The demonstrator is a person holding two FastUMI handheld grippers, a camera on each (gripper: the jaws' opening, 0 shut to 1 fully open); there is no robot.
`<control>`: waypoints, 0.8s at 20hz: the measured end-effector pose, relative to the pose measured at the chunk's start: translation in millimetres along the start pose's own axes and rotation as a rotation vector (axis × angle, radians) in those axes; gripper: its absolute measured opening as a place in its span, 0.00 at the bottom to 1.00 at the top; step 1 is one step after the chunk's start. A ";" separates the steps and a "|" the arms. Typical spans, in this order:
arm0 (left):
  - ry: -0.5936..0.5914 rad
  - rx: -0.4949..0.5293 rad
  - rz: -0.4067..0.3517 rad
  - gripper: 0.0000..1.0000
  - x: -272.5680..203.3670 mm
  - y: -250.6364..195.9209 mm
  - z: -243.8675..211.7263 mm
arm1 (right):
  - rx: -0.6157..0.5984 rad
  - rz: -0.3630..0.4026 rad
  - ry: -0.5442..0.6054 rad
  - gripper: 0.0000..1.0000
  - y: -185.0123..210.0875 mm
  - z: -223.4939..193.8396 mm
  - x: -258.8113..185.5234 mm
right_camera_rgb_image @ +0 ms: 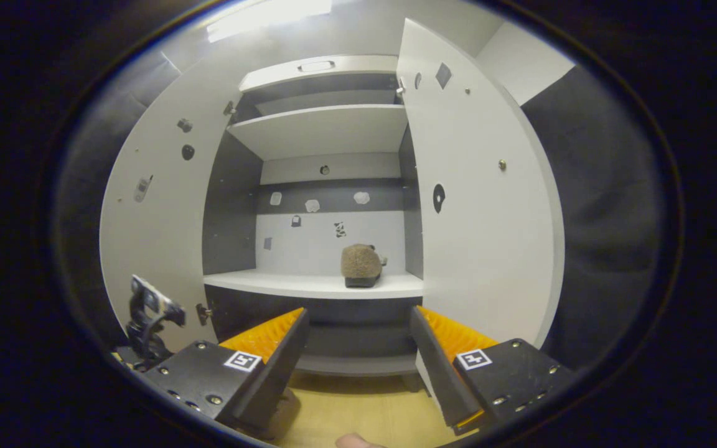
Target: Grab one shoe with the right hand and put it into the shoe cabinet, grab the other shoe with the left hand and put it into the shoe cabinet; then close the right door with the right hand and the left door with the left hand.
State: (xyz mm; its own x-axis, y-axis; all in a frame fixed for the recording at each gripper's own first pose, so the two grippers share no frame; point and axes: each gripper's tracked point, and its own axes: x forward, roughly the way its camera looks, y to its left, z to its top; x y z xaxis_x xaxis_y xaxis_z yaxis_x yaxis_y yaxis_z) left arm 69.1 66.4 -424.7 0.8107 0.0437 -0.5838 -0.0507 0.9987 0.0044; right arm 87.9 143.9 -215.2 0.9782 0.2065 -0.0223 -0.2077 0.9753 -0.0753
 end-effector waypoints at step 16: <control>0.253 -0.072 -0.102 0.01 15.5 -13.1 -83.6 | -0.042 -0.016 0.077 0.99 3.1 -41.5 1.8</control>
State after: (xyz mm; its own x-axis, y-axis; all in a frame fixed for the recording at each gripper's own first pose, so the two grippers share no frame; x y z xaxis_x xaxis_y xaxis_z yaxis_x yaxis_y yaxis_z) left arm 33.5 51.9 -501.7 0.6431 -0.0734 -0.7623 -0.0249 0.9929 -0.1167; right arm 88.8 144.0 -256.9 0.9783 0.1829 -0.0971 -0.1938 0.9739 -0.1182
